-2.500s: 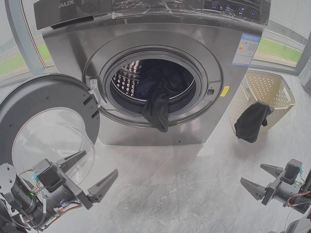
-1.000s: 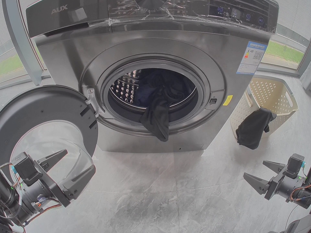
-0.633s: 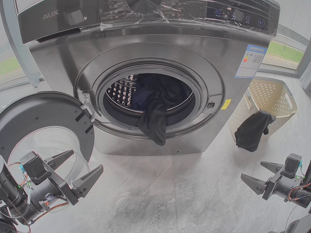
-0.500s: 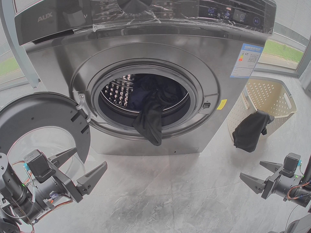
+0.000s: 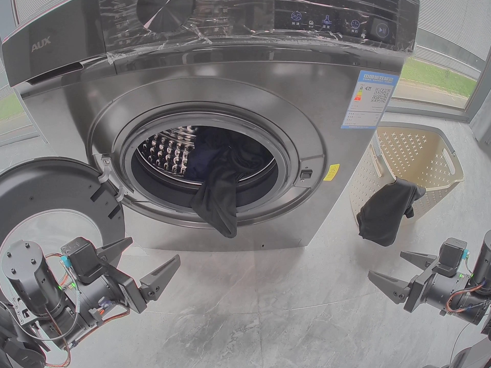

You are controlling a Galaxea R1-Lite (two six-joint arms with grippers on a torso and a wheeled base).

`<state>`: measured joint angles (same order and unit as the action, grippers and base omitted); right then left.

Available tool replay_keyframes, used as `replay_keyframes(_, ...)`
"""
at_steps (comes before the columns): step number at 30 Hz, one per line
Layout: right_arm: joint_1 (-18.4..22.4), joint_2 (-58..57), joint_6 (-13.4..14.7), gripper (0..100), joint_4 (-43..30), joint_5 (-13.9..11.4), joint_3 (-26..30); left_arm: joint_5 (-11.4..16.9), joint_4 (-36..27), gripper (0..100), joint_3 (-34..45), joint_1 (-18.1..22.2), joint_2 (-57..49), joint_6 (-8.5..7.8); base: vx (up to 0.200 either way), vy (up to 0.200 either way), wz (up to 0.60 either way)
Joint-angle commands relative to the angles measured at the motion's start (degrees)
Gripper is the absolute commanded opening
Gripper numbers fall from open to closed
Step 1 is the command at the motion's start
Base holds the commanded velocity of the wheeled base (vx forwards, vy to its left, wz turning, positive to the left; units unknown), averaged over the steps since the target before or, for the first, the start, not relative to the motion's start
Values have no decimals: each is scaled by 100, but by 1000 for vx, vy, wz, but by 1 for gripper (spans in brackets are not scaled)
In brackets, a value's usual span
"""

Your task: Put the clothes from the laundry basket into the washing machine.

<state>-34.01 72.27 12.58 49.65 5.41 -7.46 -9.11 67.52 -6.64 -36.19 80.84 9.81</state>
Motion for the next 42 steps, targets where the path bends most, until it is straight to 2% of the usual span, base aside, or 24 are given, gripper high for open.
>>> replay_keyframes(1,-53,314,-10,100,150,4,-1,14,129,100,-39,104,354,3,200,0,0)
replay_keyframes(7,-88,473,-36,100,335,4,-1,23,499,100,-171,121,864,-32,200,0,0)
replay_keyframes(13,-237,455,-19,100,352,4,-1,84,1105,100,-478,209,1927,-41,0,0,0)
replay_keyframes(16,-343,437,-19,100,352,12,-1,190,1492,100,-522,183,2586,-129,0,0,0)
replay_keyframes(17,-378,420,-19,100,352,21,-1,208,1703,100,-557,183,2859,-243,0,0,0)
replay_keyframes(20,-404,402,-19,100,352,21,17,216,2151,100,-751,227,3413,-410,0,0,0)
replay_keyframes(26,-404,394,-28,100,352,21,61,410,2116,100,-1427,359,3922,-384,0,0,0)
replay_keyframes(37,-422,279,-45,100,343,12,184,427,2045,100,-2491,499,4784,-392,0,0,0)
replay_keyframes(42,-422,235,-54,100,343,12,210,418,1685,100,-2904,649,4968,-410,0,0,0)
